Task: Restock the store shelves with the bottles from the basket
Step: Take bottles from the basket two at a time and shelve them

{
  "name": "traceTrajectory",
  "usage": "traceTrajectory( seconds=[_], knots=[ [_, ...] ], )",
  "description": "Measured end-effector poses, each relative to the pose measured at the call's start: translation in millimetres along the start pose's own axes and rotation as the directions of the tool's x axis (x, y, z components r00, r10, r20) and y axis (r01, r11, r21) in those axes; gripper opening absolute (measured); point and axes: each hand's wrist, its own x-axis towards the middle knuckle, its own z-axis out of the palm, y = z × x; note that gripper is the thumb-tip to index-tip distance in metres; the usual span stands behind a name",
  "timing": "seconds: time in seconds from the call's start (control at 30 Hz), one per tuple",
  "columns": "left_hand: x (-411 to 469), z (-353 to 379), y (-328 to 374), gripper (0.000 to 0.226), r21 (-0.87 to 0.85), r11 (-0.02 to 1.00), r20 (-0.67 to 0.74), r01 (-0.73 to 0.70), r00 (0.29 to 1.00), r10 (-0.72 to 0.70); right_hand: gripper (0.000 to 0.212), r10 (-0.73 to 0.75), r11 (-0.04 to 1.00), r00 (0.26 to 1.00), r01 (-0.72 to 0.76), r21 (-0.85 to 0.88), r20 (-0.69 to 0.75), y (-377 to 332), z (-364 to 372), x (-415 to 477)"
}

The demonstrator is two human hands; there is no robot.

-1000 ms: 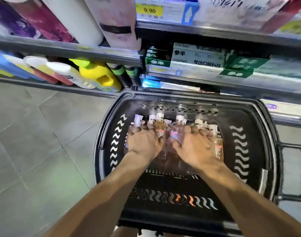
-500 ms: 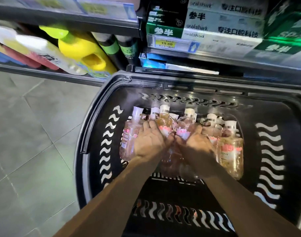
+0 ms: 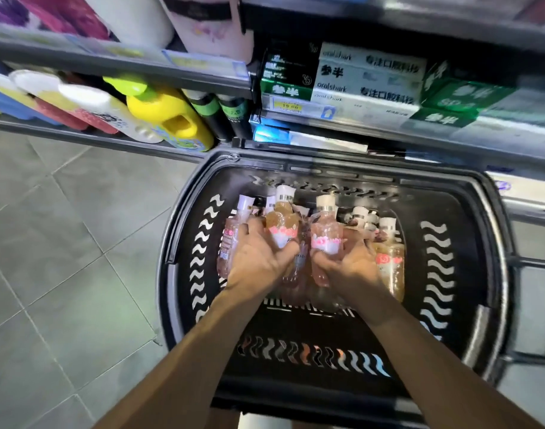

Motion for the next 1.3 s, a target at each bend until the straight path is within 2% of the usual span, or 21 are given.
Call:
traceTrajectory(
  seconds=[0.07,0.13,0.23,0.47,0.67,0.8,0.93,1.0,1.1,1.3],
  knots=[
    [-28,-16,14,0.062,-0.194,0.98,-0.01,-0.041,0.999,0.04,0.072,-0.034,0.992,0.999,0.03,0.121,0.027,-12,-17,-20],
    [-62,-34,33,0.053,-0.338,0.941,-0.013,-0.037,0.999,0.034,0.058,-0.043,0.976,0.999,0.036,0.217,0.025,-28,-37,-50],
    [-118,-66,70,0.043,-0.501,0.86,-0.004,-0.093,0.994,0.105,0.045,-0.111,0.941,0.992,0.089,0.328,0.051,-61,-72,-101],
    [-253,-169,175,0.043,-0.613,0.751,-0.092,-0.244,0.967,0.238,0.042,-0.293,0.836,0.945,0.326,0.442,-0.143,-166,-166,-233],
    [-350,-254,250,0.042,-0.691,0.59,-0.211,-0.417,0.897,0.387,0.036,-0.477,0.692,0.835,0.55,0.468,-0.276,-262,-245,-354],
    [-413,-310,295,0.052,-0.636,0.517,-0.307,-0.572,0.803,0.511,0.043,-0.57,0.597,0.744,0.667,0.446,-0.349,-310,-282,-428],
    [-470,-364,329,0.056,-0.565,0.441,-0.356,-0.698,0.688,0.633,0.035,-0.623,0.468,0.645,0.761,0.45,-0.442,-349,-312,-491],
    [-497,-388,344,0.06,-0.515,0.396,-0.399,-0.761,0.621,0.675,0.043,-0.653,0.413,0.599,0.795,0.445,-0.464,-367,-324,-518],
    [-531,-420,361,0.063,-0.412,0.354,-0.474,-0.84,0.529,0.704,0.058,-0.681,0.382,0.527,0.848,0.367,-0.509,-392,-340,-554],
    [-591,-465,387,0.051,-0.313,0.231,-0.571,-0.921,0.376,0.73,0.058,-0.732,0.278,0.421,0.902,0.33,-0.535,-432,-364,-608]
  ],
)
